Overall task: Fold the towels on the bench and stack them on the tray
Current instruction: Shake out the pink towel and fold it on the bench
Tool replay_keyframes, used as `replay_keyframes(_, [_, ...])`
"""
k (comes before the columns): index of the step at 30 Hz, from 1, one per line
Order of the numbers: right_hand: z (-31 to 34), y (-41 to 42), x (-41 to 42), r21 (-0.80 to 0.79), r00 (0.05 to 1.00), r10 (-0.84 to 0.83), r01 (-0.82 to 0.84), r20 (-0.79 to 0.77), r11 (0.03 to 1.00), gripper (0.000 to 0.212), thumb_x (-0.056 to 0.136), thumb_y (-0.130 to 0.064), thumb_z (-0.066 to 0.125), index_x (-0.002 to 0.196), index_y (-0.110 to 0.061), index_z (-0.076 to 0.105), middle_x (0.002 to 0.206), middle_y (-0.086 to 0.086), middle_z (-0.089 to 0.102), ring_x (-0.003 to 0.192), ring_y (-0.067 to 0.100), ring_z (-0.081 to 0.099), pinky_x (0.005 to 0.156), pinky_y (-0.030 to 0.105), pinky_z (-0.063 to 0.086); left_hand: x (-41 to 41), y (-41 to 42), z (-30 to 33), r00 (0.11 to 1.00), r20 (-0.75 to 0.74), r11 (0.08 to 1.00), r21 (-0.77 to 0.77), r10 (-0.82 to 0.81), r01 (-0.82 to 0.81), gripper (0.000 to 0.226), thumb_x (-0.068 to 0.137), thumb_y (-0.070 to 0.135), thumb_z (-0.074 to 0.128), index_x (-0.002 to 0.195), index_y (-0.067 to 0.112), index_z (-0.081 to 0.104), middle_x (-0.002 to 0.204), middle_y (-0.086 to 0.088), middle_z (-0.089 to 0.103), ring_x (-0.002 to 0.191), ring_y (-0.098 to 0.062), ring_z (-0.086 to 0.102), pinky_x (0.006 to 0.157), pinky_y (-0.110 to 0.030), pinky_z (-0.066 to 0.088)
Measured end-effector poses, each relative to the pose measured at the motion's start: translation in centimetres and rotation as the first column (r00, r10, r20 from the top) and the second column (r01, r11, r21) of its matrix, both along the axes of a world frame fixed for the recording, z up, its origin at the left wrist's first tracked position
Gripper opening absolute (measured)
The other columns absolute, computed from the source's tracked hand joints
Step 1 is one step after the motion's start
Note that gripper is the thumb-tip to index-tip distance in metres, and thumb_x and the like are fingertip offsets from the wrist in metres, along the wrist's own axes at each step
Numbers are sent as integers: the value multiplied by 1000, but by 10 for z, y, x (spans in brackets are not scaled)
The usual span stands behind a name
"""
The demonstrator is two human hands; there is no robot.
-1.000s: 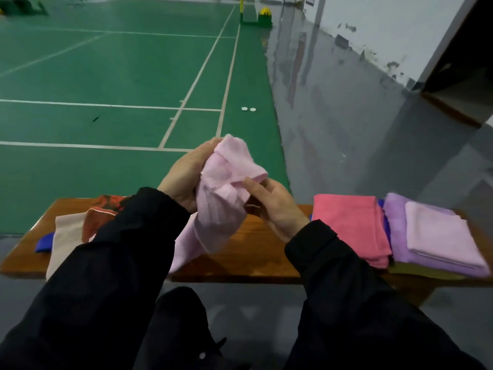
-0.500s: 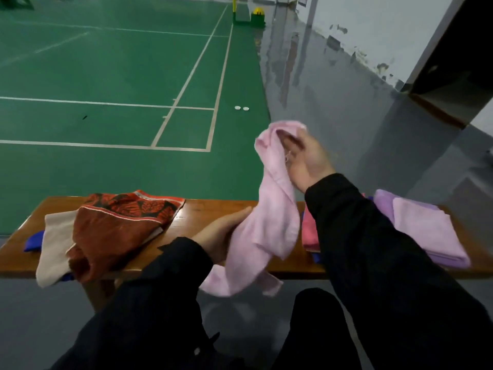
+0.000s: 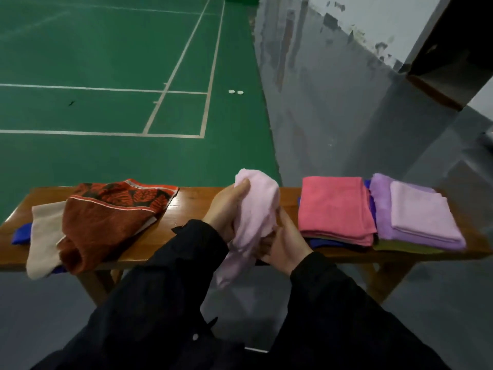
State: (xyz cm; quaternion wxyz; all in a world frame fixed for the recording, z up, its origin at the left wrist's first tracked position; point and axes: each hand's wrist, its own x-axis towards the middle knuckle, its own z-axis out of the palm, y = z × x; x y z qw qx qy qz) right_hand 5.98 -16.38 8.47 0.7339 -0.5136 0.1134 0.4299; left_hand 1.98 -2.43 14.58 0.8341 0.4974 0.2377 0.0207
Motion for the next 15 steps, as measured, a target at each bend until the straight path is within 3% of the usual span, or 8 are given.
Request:
replay_keyframes(2, [1, 2, 0, -185, 976, 209, -196, 55, 963, 90, 87, -88, 36, 125, -14, 71, 110, 13, 77, 102, 27, 74, 76, 36, 59, -3, -1, 3, 1000, -18, 992, 126, -16, 18, 39, 108, 31, 45, 113, -3, 63, 106, -22, 73, 94, -14, 74, 88, -33, 59])
replay_keyframes(4, [3, 6, 1, -231, 967, 246, -225, 66, 946, 86, 92, -82, 35, 127, -12, 69, 110, 10, 77, 104, 25, 72, 80, 37, 57, -10, 0, 4, 995, 29, 979, 183, -93, 86, 31, 107, 26, 46, 108, 3, 67, 92, -12, 77, 80, -8, 75, 71, -22, 59])
replay_keyframes(7, [20, 16, 12, 143, 997, 12, -23, 76, 989, 68, 102, -59, 46, 134, -1, 63, 118, 20, 71, 110, 31, 68, 99, 46, 55, -21, 7, -1, 985, 126, 942, 326, -120, 73, 13, 98, 9, 61, 106, 11, 71, 100, -8, 78, 95, -22, 73, 84, -35, 59])
replay_keyframes(8, [30, 18, 16, 238, 997, -36, 18, 73, 971, 67, 102, -55, 49, 136, 2, 61, 125, 24, 67, 116, 33, 65, 108, 49, 49, -23, 11, -6, 984, 137, 919, 390, -114, 52, 18, 93, 2, 65, 105, 14, 70, 100, -6, 78, 96, -23, 73, 85, -38, 59])
replay_keyframes(10, [41, 22, 24, 268, 985, -88, 46, 148, 962, 59, 104, -48, 51, 134, 0, 62, 130, 22, 66, 120, 32, 63, 111, 46, 46, -28, 13, -14, 984, 149, 899, 437, -101, 26, 37, 80, -3, 64, 110, 19, 68, 105, -5, 77, 102, -26, 72, 88, -45, 59])
replay_keyframes(12, [47, 25, 31, 233, 965, -114, 58, 235, 971, 51, 103, -43, 54, 131, -2, 64, 127, 17, 69, 123, 30, 63, 109, 41, 47, -33, 14, -21, 985, 150, 958, 284, -85, 39, 52, 72, 0, 60, 121, 18, 64, 114, -10, 74, 108, -32, 70, 92, -51, 57])
replay_keyframes(14, [56, 28, 34, 241, 950, -120, 49, 289, 969, 46, 103, -41, 58, 127, -3, 64, 123, 15, 69, 122, 29, 63, 110, 41, 47, -37, 17, -23, 984, 161, 990, -106, -75, 93, 57, 80, 13, 62, 137, 8, 57, 122, -18, 69, 113, -36, 64, 95, -49, 54])
replay_keyframes(15, [61, 28, 35, 254, 942, -117, 35, 313, 967, 38, 103, -40, 58, 120, -6, 64, 117, 13, 70, 116, 26, 64, 108, 40, 48, -38, 19, -22, 981, 175, 944, -301, -81, 131, 59, 89, 25, 61, 143, 4, 52, 126, -20, 66, 117, -35, 61, 96, -46, 53])
